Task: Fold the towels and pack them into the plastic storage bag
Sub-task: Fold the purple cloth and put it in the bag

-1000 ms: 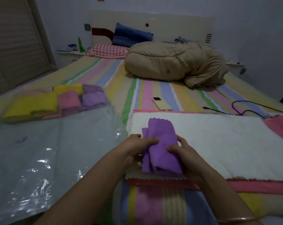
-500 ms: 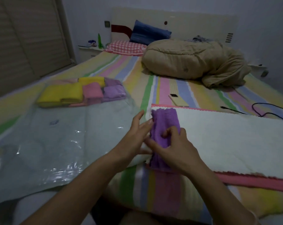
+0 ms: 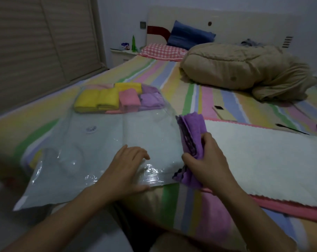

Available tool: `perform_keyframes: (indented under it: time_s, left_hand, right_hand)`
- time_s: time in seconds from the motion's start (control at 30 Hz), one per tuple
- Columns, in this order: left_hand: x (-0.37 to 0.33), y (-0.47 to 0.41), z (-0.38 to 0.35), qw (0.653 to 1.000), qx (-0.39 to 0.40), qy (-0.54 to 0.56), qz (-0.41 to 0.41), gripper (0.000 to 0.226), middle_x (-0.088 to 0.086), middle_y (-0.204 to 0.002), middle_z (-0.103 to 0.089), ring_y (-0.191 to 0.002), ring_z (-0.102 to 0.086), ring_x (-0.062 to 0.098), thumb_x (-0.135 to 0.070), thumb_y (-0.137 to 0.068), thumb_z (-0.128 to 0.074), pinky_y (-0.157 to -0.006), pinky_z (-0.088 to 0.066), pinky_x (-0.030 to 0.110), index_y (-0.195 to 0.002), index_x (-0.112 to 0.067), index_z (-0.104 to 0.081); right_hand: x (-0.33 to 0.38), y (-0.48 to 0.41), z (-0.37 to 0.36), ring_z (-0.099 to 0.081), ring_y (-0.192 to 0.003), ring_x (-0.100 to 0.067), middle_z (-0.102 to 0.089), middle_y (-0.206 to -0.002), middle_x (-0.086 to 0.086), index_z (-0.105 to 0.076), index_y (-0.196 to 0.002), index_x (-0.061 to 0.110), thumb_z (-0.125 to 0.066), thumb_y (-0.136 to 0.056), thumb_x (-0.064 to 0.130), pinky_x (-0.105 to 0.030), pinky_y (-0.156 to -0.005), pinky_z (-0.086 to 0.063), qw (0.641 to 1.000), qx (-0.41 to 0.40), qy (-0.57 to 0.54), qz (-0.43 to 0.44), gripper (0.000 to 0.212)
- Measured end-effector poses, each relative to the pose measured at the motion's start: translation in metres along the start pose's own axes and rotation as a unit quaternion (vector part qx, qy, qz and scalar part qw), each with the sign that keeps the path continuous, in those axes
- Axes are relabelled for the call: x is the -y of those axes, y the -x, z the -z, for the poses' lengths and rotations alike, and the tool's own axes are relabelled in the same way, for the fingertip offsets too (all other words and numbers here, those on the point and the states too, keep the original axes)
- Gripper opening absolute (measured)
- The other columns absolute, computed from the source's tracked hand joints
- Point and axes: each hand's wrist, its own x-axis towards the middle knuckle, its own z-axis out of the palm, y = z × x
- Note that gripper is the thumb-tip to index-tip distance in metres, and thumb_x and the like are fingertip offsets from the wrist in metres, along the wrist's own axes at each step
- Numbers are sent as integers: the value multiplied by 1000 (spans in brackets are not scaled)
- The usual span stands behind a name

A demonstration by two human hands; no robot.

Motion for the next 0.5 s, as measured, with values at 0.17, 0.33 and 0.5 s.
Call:
perform_keyframes:
  time_s: [0.17,0.33,0.5]
  left_hand:
    - [11,0,0,998,-57,-28,-18,51,-5,-113,-57,-108,-56,17,-48,-64,-72,-111,-28,39,-105,-25,-53]
    - [11,6,-7,998,16,-40,-55,47,-6,-116,-58,-111,-55,16,-56,-72,-65,-100,-43,39,-107,-25,-56]
    - [6,10,-8,998,-50,27,15,28,-12,-87,-73,-76,-70,13,-40,-81,-50,-65,-55,25,-96,-32,-72]
  right_hand:
    - [-4,13,-21,-52,-74,-12,-49,-87,10,-38,-89,33,-59,-66,44,-35,-65,-46,991,113,24,69,32]
    - [-17,17,-31,-53,-72,-10,-51,-84,10,-37,-84,37,-52,-60,51,-33,-63,-47,992,122,0,41,31]
    - [-28,18,-23,-53,-71,-7,-53,-84,11,-40,-87,35,-59,-70,41,-31,-61,-47,991,126,-2,38,26]
